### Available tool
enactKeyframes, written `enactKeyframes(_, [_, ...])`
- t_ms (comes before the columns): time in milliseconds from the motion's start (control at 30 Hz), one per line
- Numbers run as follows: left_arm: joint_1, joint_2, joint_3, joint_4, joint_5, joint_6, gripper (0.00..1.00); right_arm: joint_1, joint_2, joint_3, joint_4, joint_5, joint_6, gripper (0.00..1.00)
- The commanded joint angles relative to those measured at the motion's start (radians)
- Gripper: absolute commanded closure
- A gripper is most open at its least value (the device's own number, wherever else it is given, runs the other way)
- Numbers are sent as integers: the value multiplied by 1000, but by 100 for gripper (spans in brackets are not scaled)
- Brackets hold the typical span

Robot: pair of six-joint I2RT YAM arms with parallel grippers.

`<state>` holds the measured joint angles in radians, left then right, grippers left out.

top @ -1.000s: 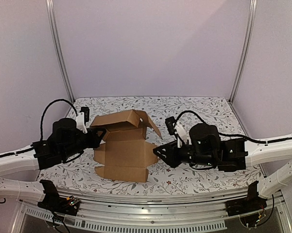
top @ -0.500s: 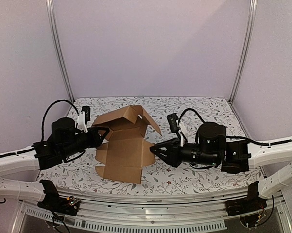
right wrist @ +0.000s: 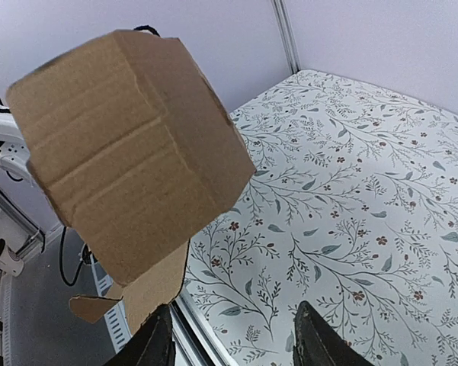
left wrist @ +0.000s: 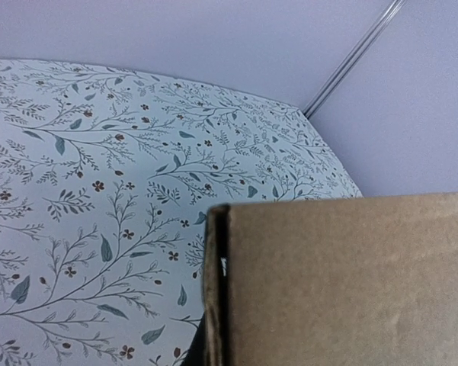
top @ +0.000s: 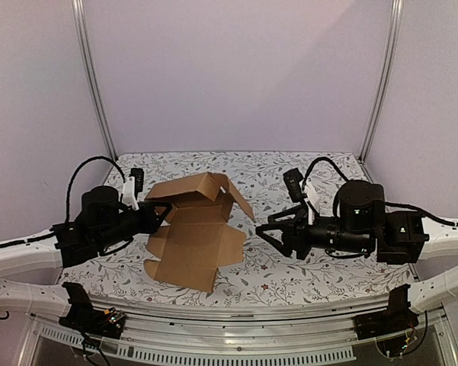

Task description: Fold the paper box

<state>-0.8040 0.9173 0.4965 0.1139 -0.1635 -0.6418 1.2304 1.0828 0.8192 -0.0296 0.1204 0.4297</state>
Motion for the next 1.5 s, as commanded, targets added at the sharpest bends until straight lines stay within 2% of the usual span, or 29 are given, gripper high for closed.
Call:
enactKeyframes(0, [2, -4, -23, -19, -18, 45, 100, 2, -76, 78, -226, 82, -134, 47])
enactKeyframes(167, [3, -5, -22, -18, 5, 92, 100, 2, -100, 169, -355, 72, -234, 48])
enactKeyframes(433, [3, 2, -17, 1, 49, 152, 100, 3, 9, 354, -481, -57, -356, 50])
enactKeyframes(900, [3, 18, 5, -9, 99, 200, 100, 2, 195, 483, -512, -189, -453, 45])
enactKeyframes(1233, [3, 24, 10, -23, 69, 194, 100, 2, 290, 507, -469, -183, -447, 42])
enactKeyframes(1467, [3, 25, 20, -45, 43, 181, 100, 2, 351, 520, -419, -45, -397, 43])
